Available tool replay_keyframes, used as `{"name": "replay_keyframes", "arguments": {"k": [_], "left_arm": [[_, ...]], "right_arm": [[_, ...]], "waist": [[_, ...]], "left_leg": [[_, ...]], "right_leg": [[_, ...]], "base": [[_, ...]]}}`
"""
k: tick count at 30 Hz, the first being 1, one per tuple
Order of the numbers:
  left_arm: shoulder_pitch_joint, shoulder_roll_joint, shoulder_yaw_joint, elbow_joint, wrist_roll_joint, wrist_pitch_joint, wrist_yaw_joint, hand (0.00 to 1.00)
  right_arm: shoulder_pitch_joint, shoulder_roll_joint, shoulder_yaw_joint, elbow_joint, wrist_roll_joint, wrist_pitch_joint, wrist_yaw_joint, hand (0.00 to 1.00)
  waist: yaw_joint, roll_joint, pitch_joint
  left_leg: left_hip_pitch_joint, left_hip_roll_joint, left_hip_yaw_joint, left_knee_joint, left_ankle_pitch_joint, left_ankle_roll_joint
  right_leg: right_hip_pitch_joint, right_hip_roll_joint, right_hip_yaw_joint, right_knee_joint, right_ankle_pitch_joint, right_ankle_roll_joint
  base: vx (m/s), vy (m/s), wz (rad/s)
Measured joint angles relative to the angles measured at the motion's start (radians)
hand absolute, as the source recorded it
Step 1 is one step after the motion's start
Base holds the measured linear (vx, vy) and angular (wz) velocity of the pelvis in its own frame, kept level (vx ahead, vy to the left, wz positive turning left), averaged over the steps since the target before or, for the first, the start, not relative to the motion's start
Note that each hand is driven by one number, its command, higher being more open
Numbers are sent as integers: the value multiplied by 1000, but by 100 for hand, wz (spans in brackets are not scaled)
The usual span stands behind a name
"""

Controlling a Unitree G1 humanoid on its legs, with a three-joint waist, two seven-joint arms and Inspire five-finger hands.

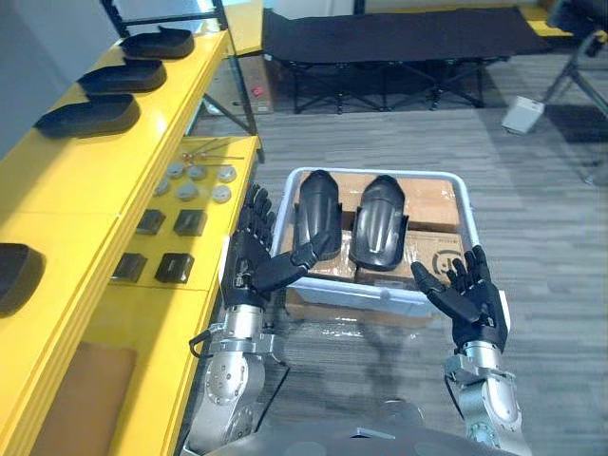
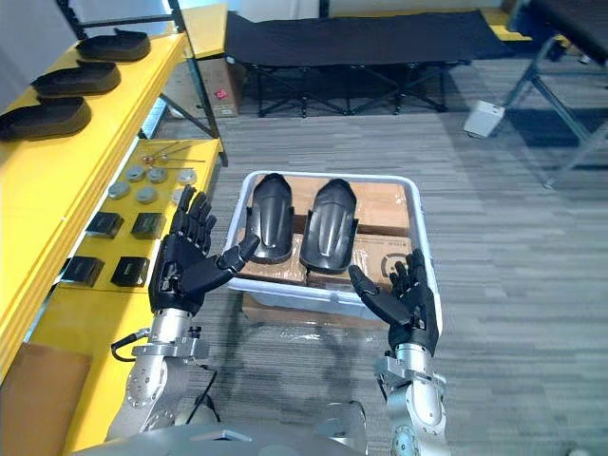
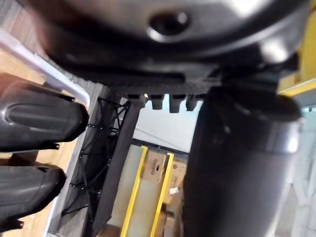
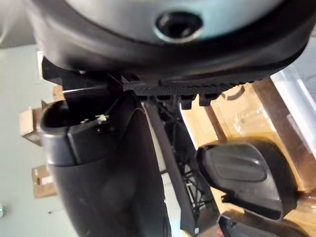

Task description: Walk over and take three plastic housings, then place them on the shelf

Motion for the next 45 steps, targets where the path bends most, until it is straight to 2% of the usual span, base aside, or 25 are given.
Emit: {"name": "replay_keyframes", "arguments": {"k": [2,4,7,9,10,12,15,18,21,25,28,32,34,37,41,45], "left_arm": [[0,26,4,2,-27,-1,-32,100],[-5,48,6,5,-25,-1,-57,100],[-58,97,14,35,-24,-4,-78,100],[-87,113,13,40,-18,-4,-79,100],[-92,119,14,40,-12,-4,-77,100],[-101,122,12,40,14,-4,-80,100],[-123,124,-9,41,15,-3,-87,100],[-141,133,-8,43,10,-3,-105,100],[-172,134,-3,92,-13,-5,-109,100],[-190,131,-1,112,-25,-5,-114,100],[-209,128,-6,132,-24,-6,-111,100],[-199,120,0,168,-24,-5,-95,100],[-198,120,-3,168,-24,-5,-95,100],[-202,120,3,168,-24,-6,-97,100],[-202,118,15,168,-24,-5,-99,100],[-201,119,13,167,-22,-3,-109,100]], "right_arm": [[-35,16,4,31,-74,23,-74,100],[-107,22,7,100,-116,39,-122,100],[-285,20,-63,248,-129,58,-206,100],[-423,-4,-177,359,-120,57,-269,100],[-467,-26,-204,395,-114,57,-284,100],[-613,-150,-282,534,-69,55,-341,100],[-736,-273,-331,646,-2,54,-360,100],[-818,-360,-333,733,15,50,-348,100],[-898,-429,-311,830,78,46,-297,100],[-1003,-510,-246,951,94,47,-211,100],[-1087,-531,-196,1003,93,46,-174,100],[-1147,-538,-131,1009,66,53,-151,100],[-1159,-554,-117,1009,63,72,-146,100],[-1160,-585,-116,1010,62,132,-111,100],[-1160,-614,-98,1021,23,194,-35,100],[-1158,-620,-99,1049,-18,208,4,100]], "waist": [[11,-15,11],[25,-21,18],[44,-56,77],[48,-61,121],[49,-56,136],[54,-25,177],[72,-18,235],[76,-31,263],[91,-28,281],[107,-7,330],[135,6,368],[151,7,372],[155,9,373],[156,9,373],[153,9,373],[153,9,373]], "left_leg": [[-6,-41,10,-30,17,-34],[-32,-52,10,-55,45,-46],[-57,-64,-6,-111,98,-40],[-72,-79,-33,-171,134,-41],[-73,-80,-39,-190,149,-41],[-99,-82,-71,-251,201,-43],[-111,-81,-82,-281,237,-38],[-141,-83,-97,-275,241,-36],[-148,-84,-104,-271,240,-34],[-193,-89,-144,-225,225,-21],[-211,-93,-159,-218,225,-21],[-233,-108,-174,-216,233,-22],[-240,-110,-179,-217,237,-23],[-241,-110,-190,-226,245,-22],[-239,-110,-190,-232,254,-21],[-217,-110,-200,-284,288,-22]], "right_leg": [[0,-33,-9,-48,64,24],[-8,-36,-50,-101,127,17],[-4,-30,-102,-169,192,6],[-12,-29,-123,-186,188,-2],[-14,-27,-128,-189,185,-7],[-44,-13,-148,-193,186,-11],[-64,-5,-150,-192,203,-2],[-87,-5,-151,-181,204,-1],[-103,-10,-152,-150,204,-1],[-121,-18,-177,-109,202,-2],[-136,-23,-189,-88,193,-4],[-151,-40,-204,-68,156,4],[-153,-40,-209,-68,157,4],[-155,-40,-217,-53,156,3],[-158,-41,-219,-48,152,0],[-168,-46,-224,-2,112,-3]], "base": [[-32,134,2],[-48,75,0],[-101,32,19],[-114,9,42],[-125,-8,33],[-101,-18,28],[-21,-21,7],[36,-11,11],[46,-8,7],[3,-2,19],[-64,-3,12],[-59,-21,14],[-43,-22,9],[-28,-15,9],[-27,-17,1],[-53,-38,9]]}}
